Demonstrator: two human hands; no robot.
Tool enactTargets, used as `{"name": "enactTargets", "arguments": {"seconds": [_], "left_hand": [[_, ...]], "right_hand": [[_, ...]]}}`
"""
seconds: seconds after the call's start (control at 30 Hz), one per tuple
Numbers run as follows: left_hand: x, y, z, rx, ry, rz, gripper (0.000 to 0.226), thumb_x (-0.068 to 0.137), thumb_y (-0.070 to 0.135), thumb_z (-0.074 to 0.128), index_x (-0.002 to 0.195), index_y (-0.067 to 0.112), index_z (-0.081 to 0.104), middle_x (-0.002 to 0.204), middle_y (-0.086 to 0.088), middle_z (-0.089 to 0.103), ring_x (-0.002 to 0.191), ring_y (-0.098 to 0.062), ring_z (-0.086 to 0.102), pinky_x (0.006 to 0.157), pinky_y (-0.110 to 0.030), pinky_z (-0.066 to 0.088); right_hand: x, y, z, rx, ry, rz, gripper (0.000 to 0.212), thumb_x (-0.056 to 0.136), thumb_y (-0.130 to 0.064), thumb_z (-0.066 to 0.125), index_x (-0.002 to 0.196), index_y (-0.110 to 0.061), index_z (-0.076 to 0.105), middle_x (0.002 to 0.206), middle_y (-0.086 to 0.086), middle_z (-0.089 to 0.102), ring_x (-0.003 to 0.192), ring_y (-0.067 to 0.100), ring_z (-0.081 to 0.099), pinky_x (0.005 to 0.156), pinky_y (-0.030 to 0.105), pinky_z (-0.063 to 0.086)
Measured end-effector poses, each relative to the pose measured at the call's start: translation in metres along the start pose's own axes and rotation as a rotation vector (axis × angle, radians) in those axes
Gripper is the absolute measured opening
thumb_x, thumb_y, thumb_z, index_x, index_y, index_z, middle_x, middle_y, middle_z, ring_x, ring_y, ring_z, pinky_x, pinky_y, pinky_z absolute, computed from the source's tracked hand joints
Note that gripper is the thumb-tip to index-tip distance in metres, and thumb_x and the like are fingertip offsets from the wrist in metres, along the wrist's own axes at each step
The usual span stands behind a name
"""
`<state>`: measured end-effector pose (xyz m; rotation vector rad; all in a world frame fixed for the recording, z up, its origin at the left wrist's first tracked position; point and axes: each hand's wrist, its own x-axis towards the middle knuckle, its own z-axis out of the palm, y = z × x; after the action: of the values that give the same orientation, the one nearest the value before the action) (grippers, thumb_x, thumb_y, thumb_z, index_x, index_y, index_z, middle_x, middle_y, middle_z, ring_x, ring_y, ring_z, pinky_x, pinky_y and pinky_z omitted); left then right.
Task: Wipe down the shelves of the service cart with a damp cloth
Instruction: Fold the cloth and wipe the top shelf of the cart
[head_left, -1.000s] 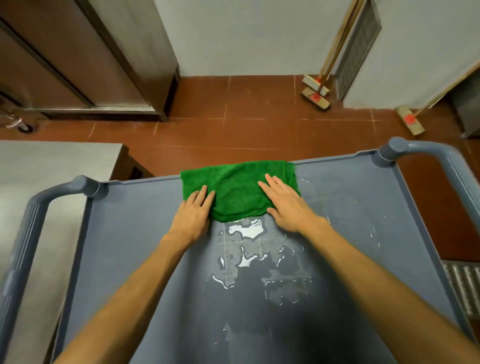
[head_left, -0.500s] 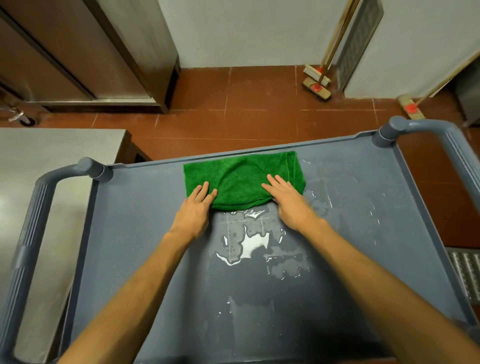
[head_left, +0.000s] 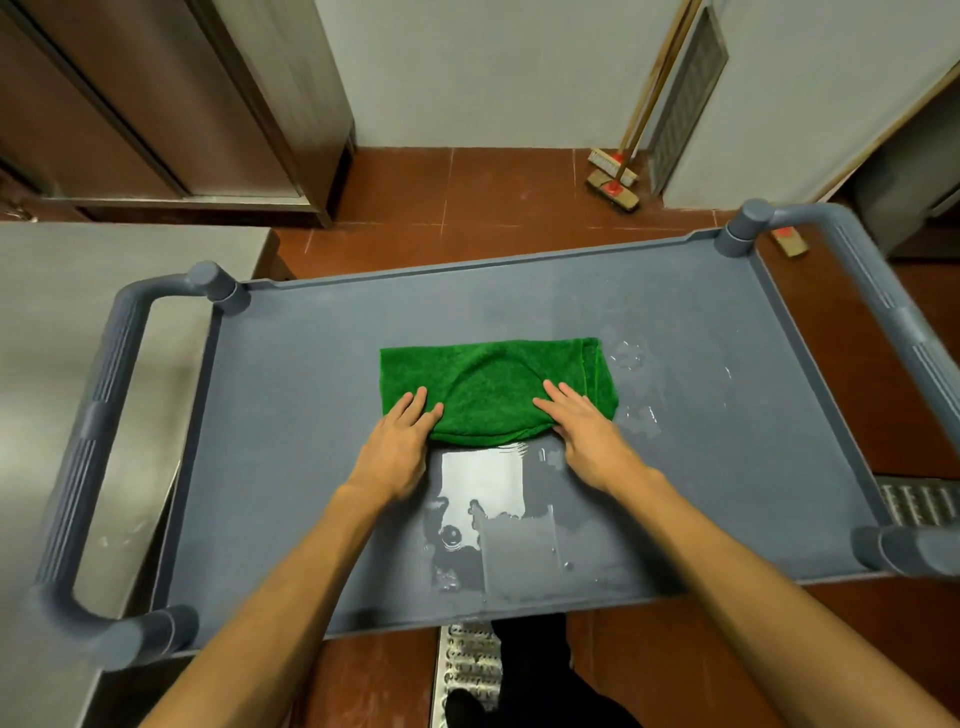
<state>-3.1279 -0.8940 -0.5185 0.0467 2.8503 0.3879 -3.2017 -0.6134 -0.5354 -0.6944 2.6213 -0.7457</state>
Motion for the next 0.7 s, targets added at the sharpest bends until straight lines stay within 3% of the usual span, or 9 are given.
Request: {"name": "enactTargets", "arguments": {"seconds": [0.1,0.33,0.47,0.7], "left_hand": [[-0.027,0.004,0.008,0.01,-0.007,0.003,0.062,0.098,0.009,0.042,0.157,0.017,0.022,0.166,-0.01,0.005,0.153,-0.028,0.006,0.123,-0.039,0.016],[-0.081,0.011,0.027,0.007,-0.001,0.03,0.06,0.099,0.012,0.042,0.156,0.017,0.024,0.166,-0.011,0.007,0.153,-0.029,0.008,0.124,-0.041,0.015],[-0.104,0.016,0.033,-0.014,0.02,0.056,0.062,0.095,0.004,0.043,0.155,0.016,0.03,0.165,-0.01,0.013,0.153,-0.028,0.011,0.124,-0.039,0.016],[-0.134,0.019,0.04,-0.015,-0.03,0.088,0.059,0.089,0.005,0.046,0.148,0.011,0.042,0.161,-0.017,0.025,0.15,-0.033,0.021,0.121,-0.043,0.022]], "right_hand": [[-0.027,-0.01,0.007,0.005,-0.003,0.005,0.055,0.098,0.002,0.046,0.15,-0.015,0.038,0.163,0.002,0.017,0.152,0.021,0.009,0.124,0.034,0.005],[-0.084,-0.029,0.024,-0.002,0.0,0.046,0.05,0.1,0.0,0.043,0.147,-0.017,0.044,0.162,-0.001,0.022,0.151,0.019,0.014,0.123,0.033,0.01],[-0.11,-0.039,0.031,-0.016,0.015,0.067,0.046,0.1,-0.002,0.045,0.144,-0.016,0.047,0.16,0.0,0.028,0.15,0.019,0.02,0.12,0.026,0.012],[-0.149,-0.056,0.039,-0.056,0.004,0.103,0.044,0.101,-0.005,0.045,0.144,-0.016,0.047,0.16,-0.001,0.029,0.149,0.019,0.021,0.119,0.027,0.013]]}}
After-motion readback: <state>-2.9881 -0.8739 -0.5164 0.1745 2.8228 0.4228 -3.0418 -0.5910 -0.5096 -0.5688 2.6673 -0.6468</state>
